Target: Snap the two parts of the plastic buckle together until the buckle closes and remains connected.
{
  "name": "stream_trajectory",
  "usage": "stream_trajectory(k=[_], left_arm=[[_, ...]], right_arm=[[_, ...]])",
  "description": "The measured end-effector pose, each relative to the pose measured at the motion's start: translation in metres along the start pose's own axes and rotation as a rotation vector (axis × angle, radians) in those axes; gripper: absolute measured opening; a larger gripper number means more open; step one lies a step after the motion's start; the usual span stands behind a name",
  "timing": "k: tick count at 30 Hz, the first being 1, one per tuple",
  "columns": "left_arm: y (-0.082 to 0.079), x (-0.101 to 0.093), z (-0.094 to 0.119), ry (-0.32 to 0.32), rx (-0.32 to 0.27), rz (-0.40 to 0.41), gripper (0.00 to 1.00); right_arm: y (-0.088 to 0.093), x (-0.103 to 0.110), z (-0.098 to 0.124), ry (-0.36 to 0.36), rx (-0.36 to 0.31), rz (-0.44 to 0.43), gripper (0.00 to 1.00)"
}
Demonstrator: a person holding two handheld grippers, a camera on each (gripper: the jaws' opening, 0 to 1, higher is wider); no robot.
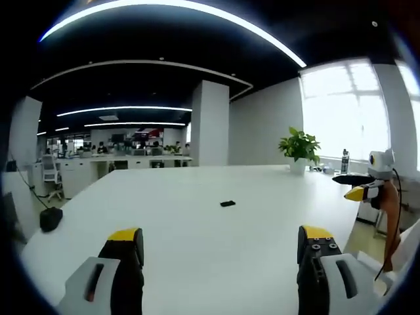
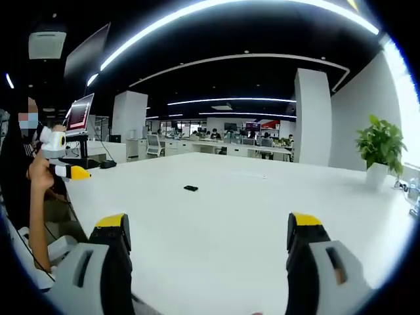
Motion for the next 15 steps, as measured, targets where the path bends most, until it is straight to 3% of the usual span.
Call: stream_trajectory(k=[15], left_arm=[[0.0075, -0.0033, -0.0029, -0.001, 0.012, 0.016, 0.99]], right_arm=[[0.0015, -0.0025, 0.0098, 0.022, 0.001, 0.018, 1.00]])
Point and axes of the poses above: the point that each gripper's makers call its tool centre point, and the gripper's own axes: z roughly backward along the fingers, x roughly to its left, y roughly out of its underside, the point moved 10 cm from there along z, roughly backward along the fingers, and after that the axes turned 14 degrees about y, right-handed, at the moved point
